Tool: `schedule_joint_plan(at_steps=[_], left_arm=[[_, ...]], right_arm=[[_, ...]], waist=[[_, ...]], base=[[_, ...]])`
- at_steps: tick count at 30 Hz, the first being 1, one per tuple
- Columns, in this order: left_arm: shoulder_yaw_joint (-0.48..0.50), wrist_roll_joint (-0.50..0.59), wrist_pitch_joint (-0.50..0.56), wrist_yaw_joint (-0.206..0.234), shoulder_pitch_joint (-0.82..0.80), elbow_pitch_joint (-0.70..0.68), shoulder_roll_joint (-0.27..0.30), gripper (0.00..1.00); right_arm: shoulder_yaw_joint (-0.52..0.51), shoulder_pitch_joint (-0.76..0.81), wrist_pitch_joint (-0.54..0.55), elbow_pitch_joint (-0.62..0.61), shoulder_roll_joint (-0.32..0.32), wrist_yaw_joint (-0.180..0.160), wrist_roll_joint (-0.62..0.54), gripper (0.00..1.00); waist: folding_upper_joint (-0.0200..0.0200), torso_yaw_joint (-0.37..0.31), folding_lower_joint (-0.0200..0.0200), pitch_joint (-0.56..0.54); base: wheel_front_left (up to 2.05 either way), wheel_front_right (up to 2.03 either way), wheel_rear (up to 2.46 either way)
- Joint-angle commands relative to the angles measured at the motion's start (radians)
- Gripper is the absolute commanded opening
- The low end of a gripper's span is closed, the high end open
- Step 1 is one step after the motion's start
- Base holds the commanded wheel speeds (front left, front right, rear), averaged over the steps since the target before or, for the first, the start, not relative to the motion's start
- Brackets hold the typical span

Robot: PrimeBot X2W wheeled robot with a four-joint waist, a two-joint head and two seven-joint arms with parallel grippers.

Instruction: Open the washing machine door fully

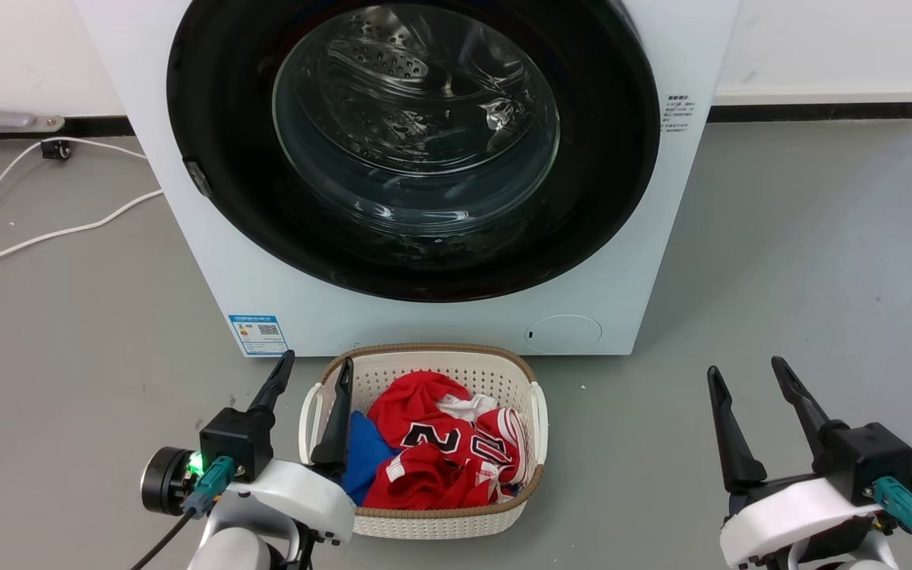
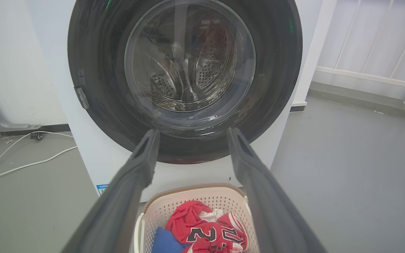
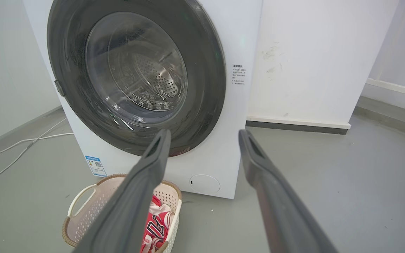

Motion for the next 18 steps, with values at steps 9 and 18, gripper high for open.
schedule_joint_plan(at_steps=[9,18], left_arm=[[0.008,0.007,-0.003,-0.004,-0.003,0.002,-0.006,1.00],[0.017,0.011,-0.003,-0.005,-0.004,-0.011,-0.010,1.00]], right_arm=[[-0.001,0.004,0.016,0.015,0.003,0.000,0.059,0.00],[-0.004,-0.010,0.057,0.077,0.003,0.000,0.710,0.00]], waist=[[-0.0001,0.002,0.0000,0.001],[-0.0001,0.000,0.0000,0.007]], base=[[0.00,0.00,0.00],[0.00,0.00,0.00]])
